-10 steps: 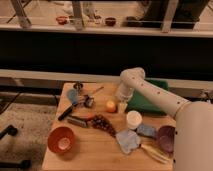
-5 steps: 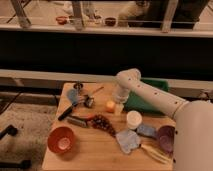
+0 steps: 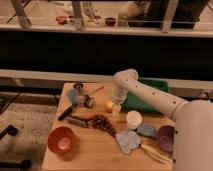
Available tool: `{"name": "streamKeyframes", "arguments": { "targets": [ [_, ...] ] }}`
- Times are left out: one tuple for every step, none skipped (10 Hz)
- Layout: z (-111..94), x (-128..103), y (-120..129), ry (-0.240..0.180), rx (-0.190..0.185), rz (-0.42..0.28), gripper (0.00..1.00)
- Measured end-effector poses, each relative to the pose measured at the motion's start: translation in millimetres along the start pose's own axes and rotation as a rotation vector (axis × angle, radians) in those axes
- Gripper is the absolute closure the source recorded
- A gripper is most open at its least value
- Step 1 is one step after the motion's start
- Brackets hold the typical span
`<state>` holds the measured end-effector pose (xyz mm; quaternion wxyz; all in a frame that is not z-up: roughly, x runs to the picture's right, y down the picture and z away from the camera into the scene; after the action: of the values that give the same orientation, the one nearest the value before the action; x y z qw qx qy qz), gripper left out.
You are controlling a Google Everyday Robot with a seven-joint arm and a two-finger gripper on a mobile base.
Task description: Place apple in purple bowl
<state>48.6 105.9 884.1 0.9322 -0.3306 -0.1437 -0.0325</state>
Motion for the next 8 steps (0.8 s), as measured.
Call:
{"name": "streamKeyframes", "arguments": {
  "targets": [
    [1.2,0.5,-0.1,-0.003,-0.002,0.002,0.20],
    [2.1,0.1,-0.5,-0.007,-0.003,0.003,0.20],
    [2.8,-0.4,-0.5,-0.010,-0.005,0.004,0.20],
    [2.6,-0.6,-0.8,-0.013,-0.004,0.005,0.20],
    [2.9,-0.9,-0.9,-0.015,-0.005,0.006,0.20],
    [3.3,-1.1,-1.4,-0.018,-0.005,0.006,0.20],
    [3.3,-0.9,-1.9,-0.020,-0.004,0.008,0.20],
    [3.6,-0.6,-2.3,-0.022,-0.004,0.009,0.20]
  ]
}}
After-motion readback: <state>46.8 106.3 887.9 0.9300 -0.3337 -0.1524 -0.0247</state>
